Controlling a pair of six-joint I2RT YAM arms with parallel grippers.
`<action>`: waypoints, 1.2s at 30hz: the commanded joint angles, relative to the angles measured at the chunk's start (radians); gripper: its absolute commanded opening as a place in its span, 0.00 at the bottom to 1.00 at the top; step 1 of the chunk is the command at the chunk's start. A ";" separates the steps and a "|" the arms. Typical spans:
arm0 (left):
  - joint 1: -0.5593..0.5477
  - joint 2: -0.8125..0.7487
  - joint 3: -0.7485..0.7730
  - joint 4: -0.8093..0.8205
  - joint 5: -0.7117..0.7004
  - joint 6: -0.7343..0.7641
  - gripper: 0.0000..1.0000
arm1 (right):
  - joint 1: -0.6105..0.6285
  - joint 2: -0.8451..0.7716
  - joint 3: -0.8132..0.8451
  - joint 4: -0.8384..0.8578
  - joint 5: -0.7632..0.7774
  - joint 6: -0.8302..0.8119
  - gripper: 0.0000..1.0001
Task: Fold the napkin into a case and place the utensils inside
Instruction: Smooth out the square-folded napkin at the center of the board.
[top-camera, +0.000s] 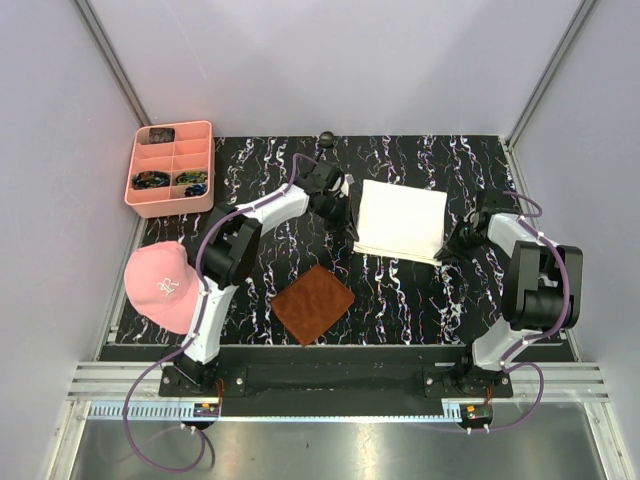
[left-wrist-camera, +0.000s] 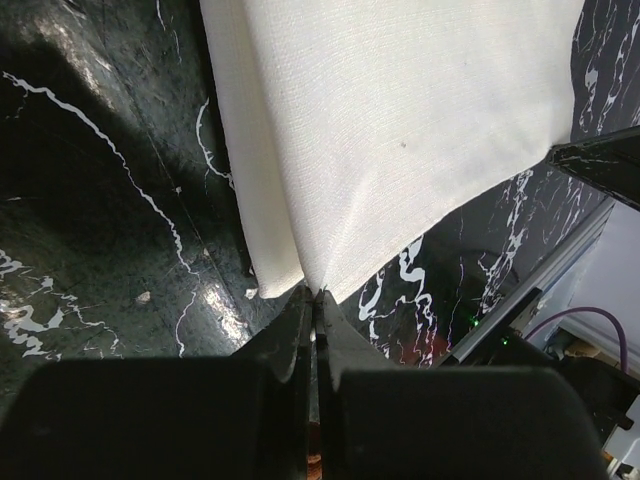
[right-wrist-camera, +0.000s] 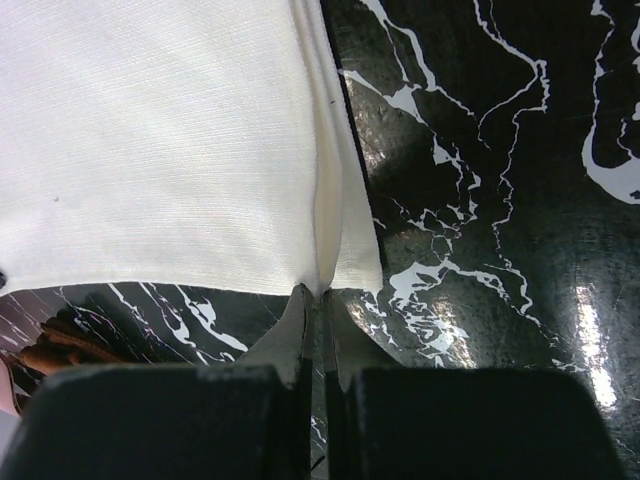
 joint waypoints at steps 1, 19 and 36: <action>-0.003 -0.009 0.008 0.017 -0.033 0.015 0.04 | -0.002 0.015 -0.006 0.030 0.024 -0.003 0.00; -0.030 -0.069 0.085 -0.004 -0.075 -0.017 0.29 | -0.002 -0.033 0.089 -0.024 -0.016 0.007 0.42; 0.008 -0.024 0.030 -0.003 -0.038 0.017 0.17 | -0.002 -0.028 0.038 0.024 0.031 0.016 0.19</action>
